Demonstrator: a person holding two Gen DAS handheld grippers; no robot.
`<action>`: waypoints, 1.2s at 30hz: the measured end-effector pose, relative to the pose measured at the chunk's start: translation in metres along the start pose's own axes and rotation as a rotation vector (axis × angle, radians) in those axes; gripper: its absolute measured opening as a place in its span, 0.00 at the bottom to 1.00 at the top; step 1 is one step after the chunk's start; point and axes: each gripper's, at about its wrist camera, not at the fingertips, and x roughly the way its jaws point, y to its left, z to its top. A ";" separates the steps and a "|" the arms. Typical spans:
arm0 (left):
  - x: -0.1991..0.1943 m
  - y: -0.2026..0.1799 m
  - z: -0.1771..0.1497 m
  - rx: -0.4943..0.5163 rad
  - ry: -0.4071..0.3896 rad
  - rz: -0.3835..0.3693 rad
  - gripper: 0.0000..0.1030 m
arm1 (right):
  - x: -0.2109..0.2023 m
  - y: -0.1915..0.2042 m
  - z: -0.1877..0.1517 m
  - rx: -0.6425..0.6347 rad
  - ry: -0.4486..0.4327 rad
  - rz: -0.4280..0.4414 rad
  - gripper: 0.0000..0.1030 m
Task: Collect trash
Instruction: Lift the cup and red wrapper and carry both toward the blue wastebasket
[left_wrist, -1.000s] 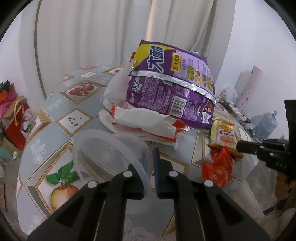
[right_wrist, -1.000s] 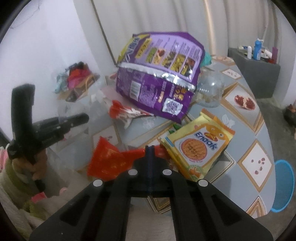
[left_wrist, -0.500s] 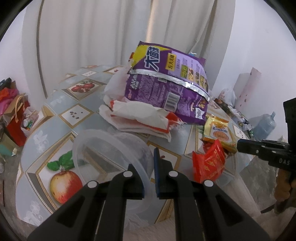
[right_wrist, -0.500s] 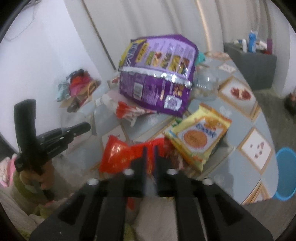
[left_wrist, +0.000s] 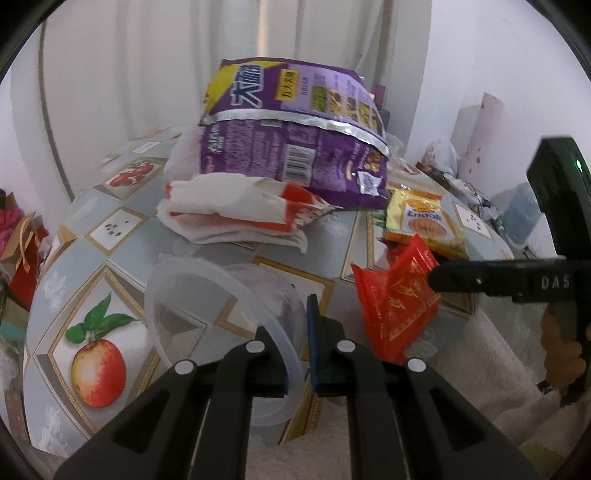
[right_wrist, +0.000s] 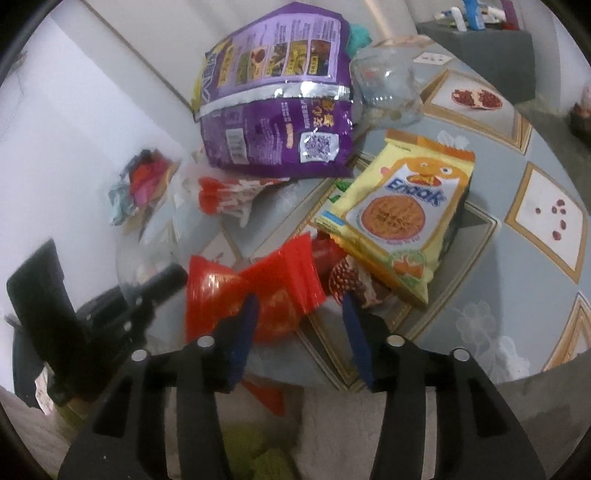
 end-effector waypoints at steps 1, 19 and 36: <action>0.001 -0.001 0.000 0.007 0.002 -0.003 0.07 | 0.002 0.001 0.001 0.001 -0.002 0.005 0.45; -0.002 -0.010 0.004 0.041 -0.002 0.023 0.07 | -0.003 0.024 0.002 -0.081 -0.084 -0.032 0.00; -0.060 -0.074 0.070 0.151 -0.154 -0.079 0.07 | -0.139 -0.020 -0.013 -0.037 -0.449 -0.074 0.00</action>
